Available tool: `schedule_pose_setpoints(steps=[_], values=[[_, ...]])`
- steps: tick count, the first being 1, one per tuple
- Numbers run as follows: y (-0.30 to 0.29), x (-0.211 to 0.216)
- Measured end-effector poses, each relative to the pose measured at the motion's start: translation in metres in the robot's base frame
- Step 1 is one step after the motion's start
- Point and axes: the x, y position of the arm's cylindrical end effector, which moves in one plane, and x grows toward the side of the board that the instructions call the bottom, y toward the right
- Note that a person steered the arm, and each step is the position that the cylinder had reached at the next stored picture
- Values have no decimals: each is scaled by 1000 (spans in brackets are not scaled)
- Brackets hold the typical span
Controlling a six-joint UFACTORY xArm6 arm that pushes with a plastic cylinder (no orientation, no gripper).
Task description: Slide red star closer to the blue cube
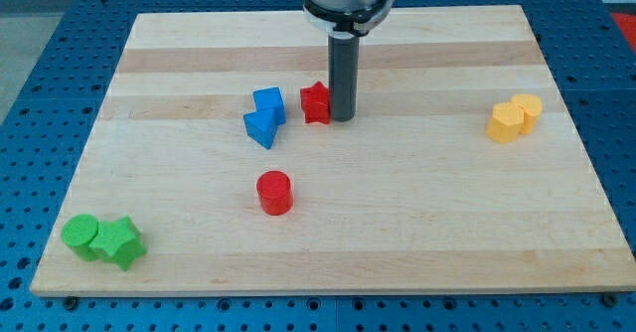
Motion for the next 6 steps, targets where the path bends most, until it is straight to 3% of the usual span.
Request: schedule_pose_setpoints(steps=[2, 3, 6], values=[[31, -15], [20, -33], [-51, -22]])
